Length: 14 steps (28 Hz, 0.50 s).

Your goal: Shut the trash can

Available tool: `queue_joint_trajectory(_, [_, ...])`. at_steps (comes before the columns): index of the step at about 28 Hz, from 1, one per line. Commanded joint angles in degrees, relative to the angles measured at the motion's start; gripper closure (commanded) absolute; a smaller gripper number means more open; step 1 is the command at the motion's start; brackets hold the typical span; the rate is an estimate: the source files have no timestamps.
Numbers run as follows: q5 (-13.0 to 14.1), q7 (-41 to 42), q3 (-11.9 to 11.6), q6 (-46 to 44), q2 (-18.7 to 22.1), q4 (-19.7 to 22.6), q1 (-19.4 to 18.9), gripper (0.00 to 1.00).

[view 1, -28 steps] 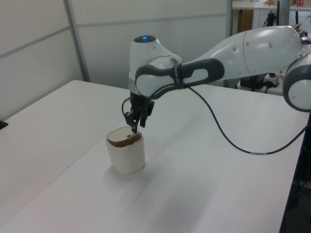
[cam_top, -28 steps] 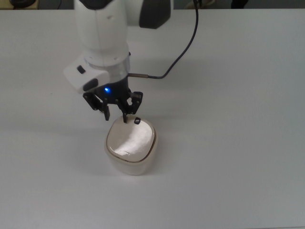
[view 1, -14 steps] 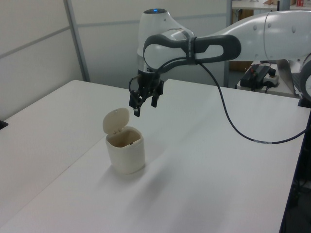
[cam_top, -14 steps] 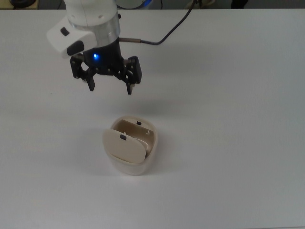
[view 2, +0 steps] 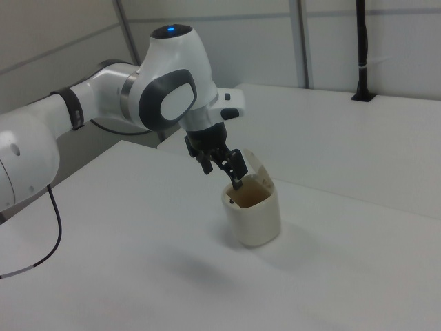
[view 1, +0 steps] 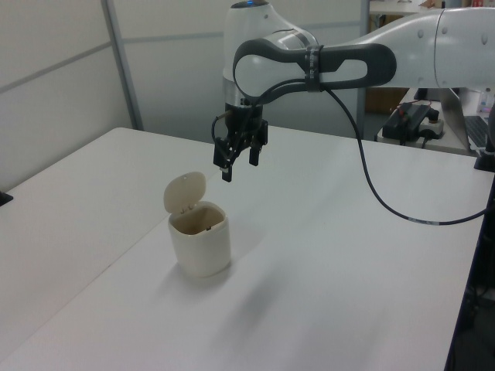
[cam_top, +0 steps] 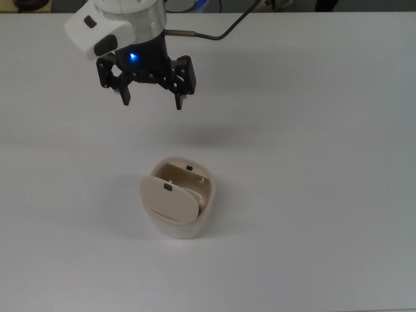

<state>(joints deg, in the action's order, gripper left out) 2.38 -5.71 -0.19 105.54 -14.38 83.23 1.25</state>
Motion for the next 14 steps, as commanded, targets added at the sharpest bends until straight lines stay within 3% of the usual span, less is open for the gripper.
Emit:
queue_joint_trajectory(1, [-3.1, 1.4, 0.1, -2.7, 0.6, 1.1, -0.6, 0.00])
queue_joint_trajectory(6, [-4.8, 3.0, 0.1, -3.0, 0.2, 1.1, -0.7, 0.00])
queue_joint_trajectory(14, [-4.8, 3.3, 0.1, -3.8, 0.3, 1.1, -0.7, 0.00])
